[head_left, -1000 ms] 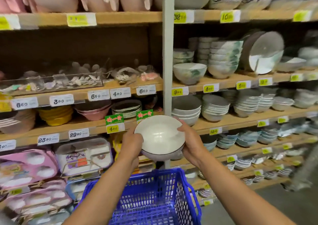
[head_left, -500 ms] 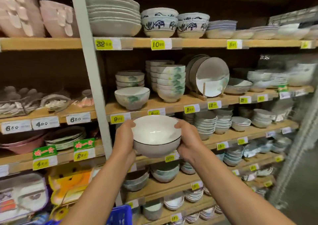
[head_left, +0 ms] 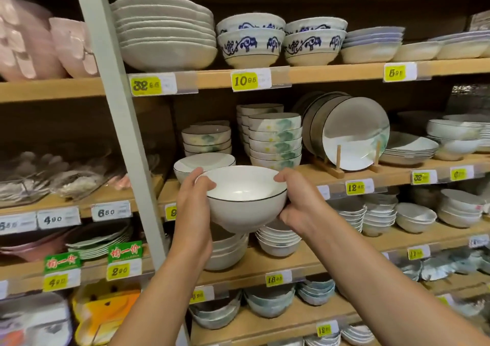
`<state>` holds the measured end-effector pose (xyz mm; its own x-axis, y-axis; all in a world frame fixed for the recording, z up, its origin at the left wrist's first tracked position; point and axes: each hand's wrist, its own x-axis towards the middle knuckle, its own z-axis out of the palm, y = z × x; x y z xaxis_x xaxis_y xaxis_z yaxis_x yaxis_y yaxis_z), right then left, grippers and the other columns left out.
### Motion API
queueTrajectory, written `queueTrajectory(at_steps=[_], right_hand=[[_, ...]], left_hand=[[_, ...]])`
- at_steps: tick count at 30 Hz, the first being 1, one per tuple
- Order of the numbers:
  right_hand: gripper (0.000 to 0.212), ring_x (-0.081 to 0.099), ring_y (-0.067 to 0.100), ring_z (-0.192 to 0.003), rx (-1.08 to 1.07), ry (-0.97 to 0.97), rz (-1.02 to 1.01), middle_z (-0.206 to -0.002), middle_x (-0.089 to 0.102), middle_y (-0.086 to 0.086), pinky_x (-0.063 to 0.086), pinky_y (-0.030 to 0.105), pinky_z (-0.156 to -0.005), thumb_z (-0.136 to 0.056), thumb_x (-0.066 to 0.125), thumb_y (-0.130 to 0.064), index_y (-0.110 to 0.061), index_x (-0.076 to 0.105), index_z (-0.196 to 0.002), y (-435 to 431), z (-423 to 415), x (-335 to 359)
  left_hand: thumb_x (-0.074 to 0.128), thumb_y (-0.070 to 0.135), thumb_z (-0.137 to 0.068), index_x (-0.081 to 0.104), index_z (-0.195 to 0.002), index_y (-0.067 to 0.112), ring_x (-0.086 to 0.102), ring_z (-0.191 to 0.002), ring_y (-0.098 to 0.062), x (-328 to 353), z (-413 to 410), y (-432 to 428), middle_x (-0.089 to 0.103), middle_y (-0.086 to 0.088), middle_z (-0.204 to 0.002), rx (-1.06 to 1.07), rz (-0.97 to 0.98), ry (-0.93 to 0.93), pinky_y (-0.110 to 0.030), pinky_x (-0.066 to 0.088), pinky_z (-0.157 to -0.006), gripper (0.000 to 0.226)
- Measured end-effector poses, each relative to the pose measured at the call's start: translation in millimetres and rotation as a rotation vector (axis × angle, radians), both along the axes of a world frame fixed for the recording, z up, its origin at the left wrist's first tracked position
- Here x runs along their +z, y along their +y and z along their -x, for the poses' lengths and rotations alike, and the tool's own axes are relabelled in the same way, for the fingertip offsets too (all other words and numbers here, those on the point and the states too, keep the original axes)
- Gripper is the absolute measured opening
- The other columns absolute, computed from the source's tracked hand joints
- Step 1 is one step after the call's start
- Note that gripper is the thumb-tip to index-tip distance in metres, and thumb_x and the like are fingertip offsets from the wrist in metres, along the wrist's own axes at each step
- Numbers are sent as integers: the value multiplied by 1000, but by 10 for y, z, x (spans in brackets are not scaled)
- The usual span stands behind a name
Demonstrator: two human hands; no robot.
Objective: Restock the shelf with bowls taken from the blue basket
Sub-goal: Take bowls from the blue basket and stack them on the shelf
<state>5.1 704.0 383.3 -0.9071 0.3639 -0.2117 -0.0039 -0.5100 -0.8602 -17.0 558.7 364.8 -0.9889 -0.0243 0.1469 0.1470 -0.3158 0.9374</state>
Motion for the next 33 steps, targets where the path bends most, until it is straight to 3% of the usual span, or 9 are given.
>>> queueTrajectory(at_steps=[6, 9, 12, 15, 17, 23, 27, 30, 33], right_hand=[[17, 65, 33, -92, 0, 121, 33, -98, 66, 16, 55, 47, -80, -89, 46, -5, -12, 57, -100, -95, 400, 215], [30, 64, 30, -101, 19, 172, 19, -112, 65, 15, 56, 43, -84, -91, 47, -12, -13, 54, -120, -158, 568, 176], [26, 59, 23, -108, 72, 238, -29, -110, 67, 7, 48, 45, -100, -91, 51, -19, -17, 58, -116, -90, 703, 118], [19, 56, 19, -88, 155, 302, -125, -74, 70, -3, 49, 38, -81, -92, 49, -26, -16, 65, -93, 46, 861, 159], [19, 55, 20, -84, 232, 330, -130, -78, 65, 1, 45, 33, -69, -90, 49, -26, -15, 65, -88, 91, 1001, 209], [47, 65, 22, -76, 423, 340, 74, -90, 68, 10, 48, 31, -71, -79, 57, -30, 2, 65, -113, 153, 1306, 295], [35, 67, 24, -72, 543, 349, 109, -85, 71, 11, 51, 27, -67, -75, 48, -33, -10, 74, -81, 200, 1407, 414], [22, 61, 27, -69, 438, 355, 133, -83, 64, 13, 48, 29, -64, -73, 47, -28, -12, 58, -83, 167, 1456, 507], [10, 59, 25, -63, 286, 363, 147, -73, 60, 8, 46, 29, -59, -78, 49, -27, -17, 50, -77, 86, 1509, 542]], left_hand=[[61, 41, -69, 46, -134, 34, 56, -109, -11, 15, 263, 106, 57, 8, -121, -10, -60, 145, -38, 52, -88, 67], [56, 39, -68, 52, -122, 35, 56, -107, -18, 115, 489, 79, 59, 2, -116, -19, -86, 111, -40, 52, -82, 55], [51, 40, -65, 61, -103, 33, 60, -102, -25, 266, 723, -5, 62, -4, -106, -19, -82, 43, -54, 53, -87, 39], [51, 43, -69, 62, -92, 28, 64, -93, -28, 337, 940, -70, 66, -6, -96, -44, -148, -38, -49, 56, -68, 29], [50, 40, -75, 62, -88, 26, 65, -85, -27, 357, 1033, -92, 68, -5, -86, -58, -168, -47, -36, 53, -52, 23], [49, 38, -72, 68, -77, 22, 69, -68, -25, 420, 1110, -22, 71, -4, -74, -95, -170, -27, -32, 49, -48, 24], [44, 41, -81, 65, -56, 22, 66, -56, -21, 587, 1173, -1, 68, 1, -65, -188, -215, -25, -25, 48, -47, 38], [42, 56, -86, 76, -70, 24, 72, -70, -24, 623, 1203, 47, 75, -3, -82, -189, -248, -7, -33, 56, -60, 49], [41, 63, -88, 66, -120, 16, 68, -105, -28, 496, 1109, 146, 72, -10, -114, -82, -229, 121, -39, 57, -74, 62]])
